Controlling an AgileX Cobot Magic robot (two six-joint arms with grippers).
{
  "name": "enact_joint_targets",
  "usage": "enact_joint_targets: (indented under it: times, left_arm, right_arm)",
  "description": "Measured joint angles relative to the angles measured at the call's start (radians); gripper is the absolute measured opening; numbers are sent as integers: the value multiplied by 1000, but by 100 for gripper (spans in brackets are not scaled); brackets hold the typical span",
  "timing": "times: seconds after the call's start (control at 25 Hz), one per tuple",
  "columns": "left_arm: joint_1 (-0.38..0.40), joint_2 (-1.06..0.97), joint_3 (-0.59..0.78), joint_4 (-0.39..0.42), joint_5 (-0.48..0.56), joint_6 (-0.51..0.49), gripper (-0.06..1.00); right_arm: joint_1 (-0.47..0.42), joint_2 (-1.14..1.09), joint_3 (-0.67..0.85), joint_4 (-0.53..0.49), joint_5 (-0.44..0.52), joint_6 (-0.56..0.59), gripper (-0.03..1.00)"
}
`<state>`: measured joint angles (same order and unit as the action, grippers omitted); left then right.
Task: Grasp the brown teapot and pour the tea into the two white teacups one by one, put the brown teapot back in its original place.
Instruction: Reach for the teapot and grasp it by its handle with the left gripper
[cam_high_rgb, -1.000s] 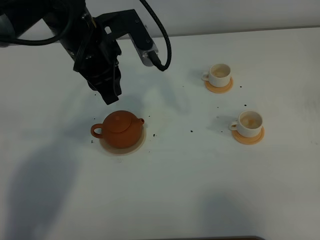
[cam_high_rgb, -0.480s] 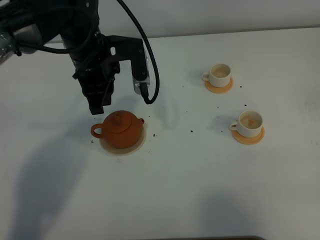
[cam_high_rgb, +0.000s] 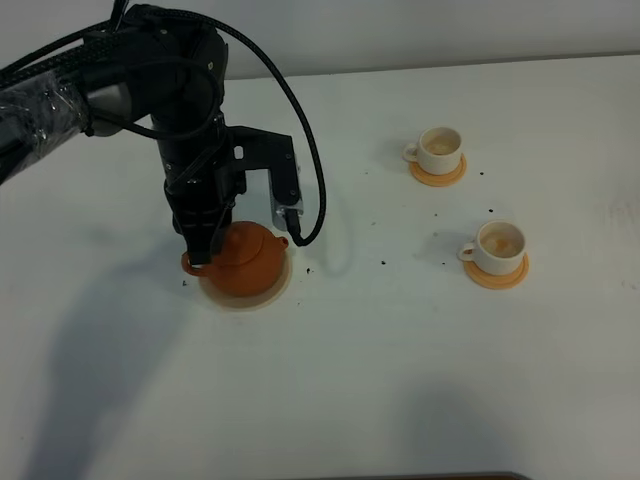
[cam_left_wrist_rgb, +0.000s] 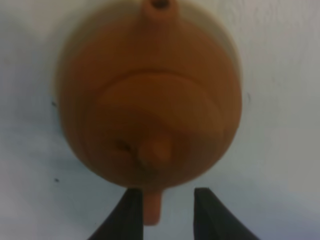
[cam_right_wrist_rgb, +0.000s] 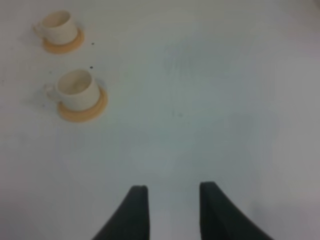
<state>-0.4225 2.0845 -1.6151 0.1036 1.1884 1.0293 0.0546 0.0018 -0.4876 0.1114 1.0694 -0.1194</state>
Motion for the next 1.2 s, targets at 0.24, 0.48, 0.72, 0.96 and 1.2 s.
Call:
enact_joint_targets:
  times: [0.24,0.48,0.72,0.96,1.2]
  left_arm:
    - [15,-33,5,15,0,-18,25]
    - [29,-53,84,40,0,-20,25]
    - [29,-48,93,41,0,-20,25]
    - [29,-16,94,44,0,-20,25]
    - [29,-16,94,72,0,-19,25]
  right_arm:
    - [0,0,0,0,0,0,24]
    - [0,0,0,0,0,1,24]
    - [0,0,0,0,0,1,24]
    - [0,0,0,0,0,2,24]
    - [0,0,0,0,0,2,24]
